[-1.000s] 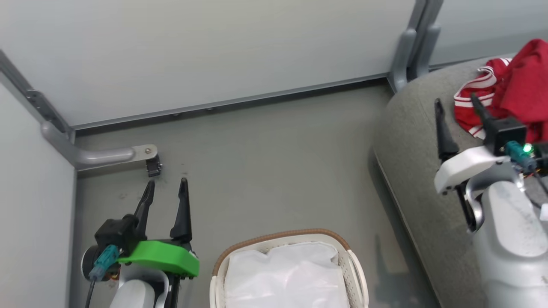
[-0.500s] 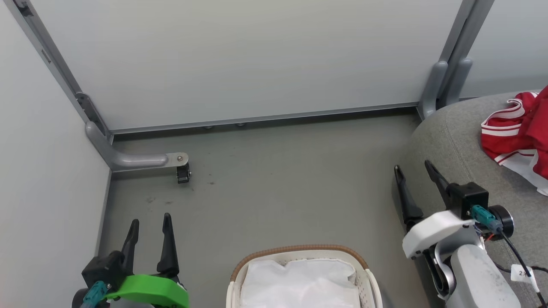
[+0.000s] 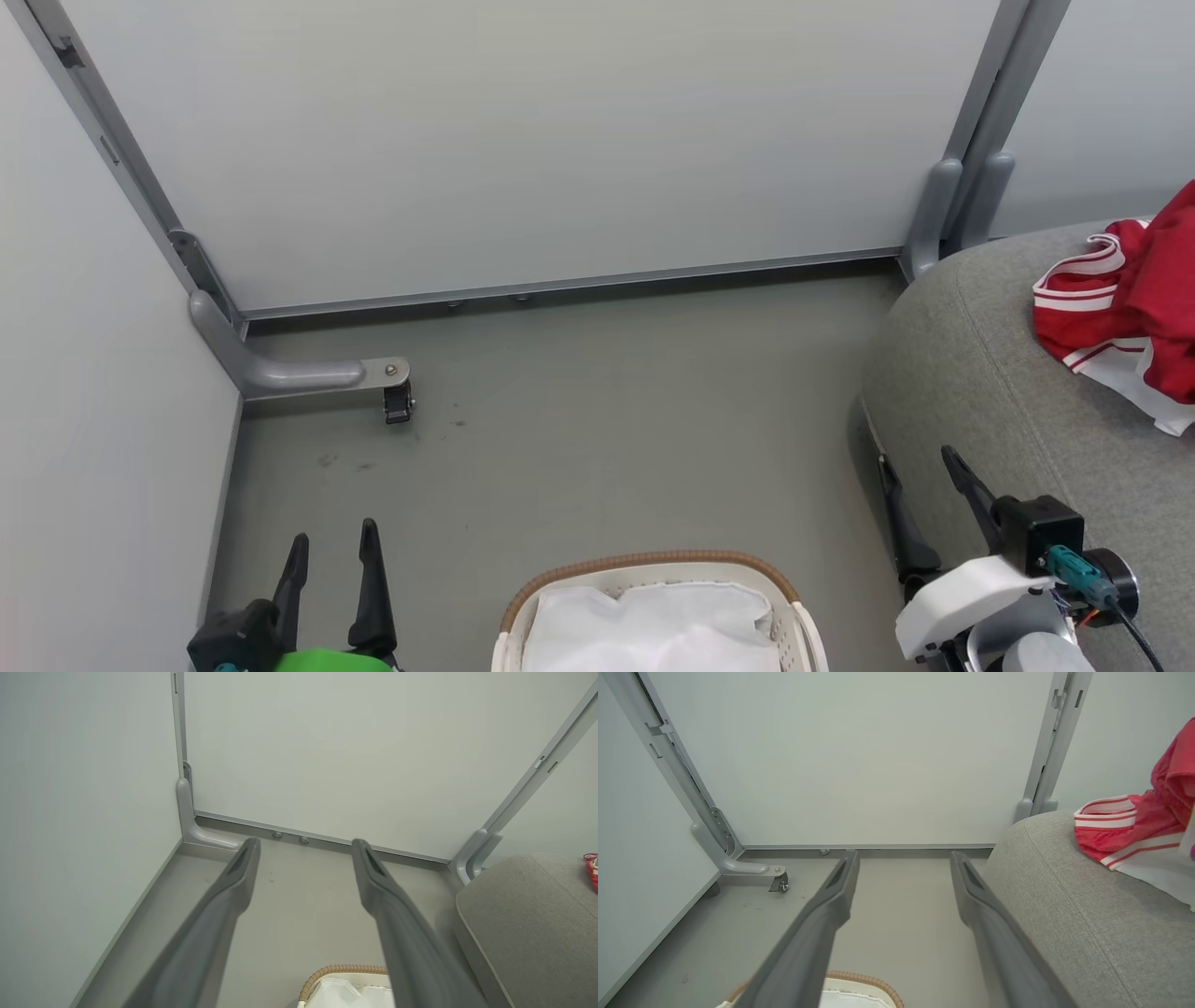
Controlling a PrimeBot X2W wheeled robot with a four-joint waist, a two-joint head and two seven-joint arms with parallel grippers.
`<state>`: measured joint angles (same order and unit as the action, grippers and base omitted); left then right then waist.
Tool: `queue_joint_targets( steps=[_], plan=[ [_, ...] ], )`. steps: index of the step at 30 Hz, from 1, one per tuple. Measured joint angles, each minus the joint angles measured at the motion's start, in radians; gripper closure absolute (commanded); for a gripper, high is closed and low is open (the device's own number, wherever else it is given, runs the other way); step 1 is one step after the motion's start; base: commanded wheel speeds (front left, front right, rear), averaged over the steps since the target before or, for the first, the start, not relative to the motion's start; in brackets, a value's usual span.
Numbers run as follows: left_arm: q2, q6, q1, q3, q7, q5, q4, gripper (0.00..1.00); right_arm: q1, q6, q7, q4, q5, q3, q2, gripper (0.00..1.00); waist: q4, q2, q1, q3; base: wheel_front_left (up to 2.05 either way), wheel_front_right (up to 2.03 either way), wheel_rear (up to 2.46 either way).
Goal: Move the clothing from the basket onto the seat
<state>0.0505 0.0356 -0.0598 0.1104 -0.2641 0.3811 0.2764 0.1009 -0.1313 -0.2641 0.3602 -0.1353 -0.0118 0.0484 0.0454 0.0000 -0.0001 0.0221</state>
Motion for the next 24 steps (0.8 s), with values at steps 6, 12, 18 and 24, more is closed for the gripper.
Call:
queue_joint_targets(
  steps=[6, 12, 18, 24],
  plan=[
    [0.000, -0.002, -0.006, 0.005, 0.000, 0.002, -0.004, 0.00, -0.011, 0.000, 0.000, -0.006, -0.007, 0.007, 0.000, 0.00, -0.007, 0.0000, 0.0000, 0.007, 0.00, 0.00, 0.00],
    [0.000, -0.001, -0.006, 0.009, 0.000, 0.003, 0.003, 0.00, -0.011, 0.000, 0.000, -0.010, -0.012, 0.013, 0.000, 0.00, -0.009, 0.0000, 0.0000, 0.011, 0.00, 0.00, 0.00],
    [0.000, 0.000, -0.005, 0.010, 0.000, 0.003, 0.008, 0.00, -0.011, 0.000, 0.000, -0.015, -0.014, 0.012, 0.000, 0.00, -0.007, 0.0000, 0.0000, 0.011, 0.00, 0.00, 0.00],
    [0.000, 0.004, -0.003, 0.010, 0.000, 0.006, 0.008, 0.00, -0.011, 0.000, 0.000, -0.014, -0.017, 0.009, 0.000, 0.00, -0.003, 0.0000, 0.0000, 0.009, 0.00, 0.00, 0.00]
  ],
)
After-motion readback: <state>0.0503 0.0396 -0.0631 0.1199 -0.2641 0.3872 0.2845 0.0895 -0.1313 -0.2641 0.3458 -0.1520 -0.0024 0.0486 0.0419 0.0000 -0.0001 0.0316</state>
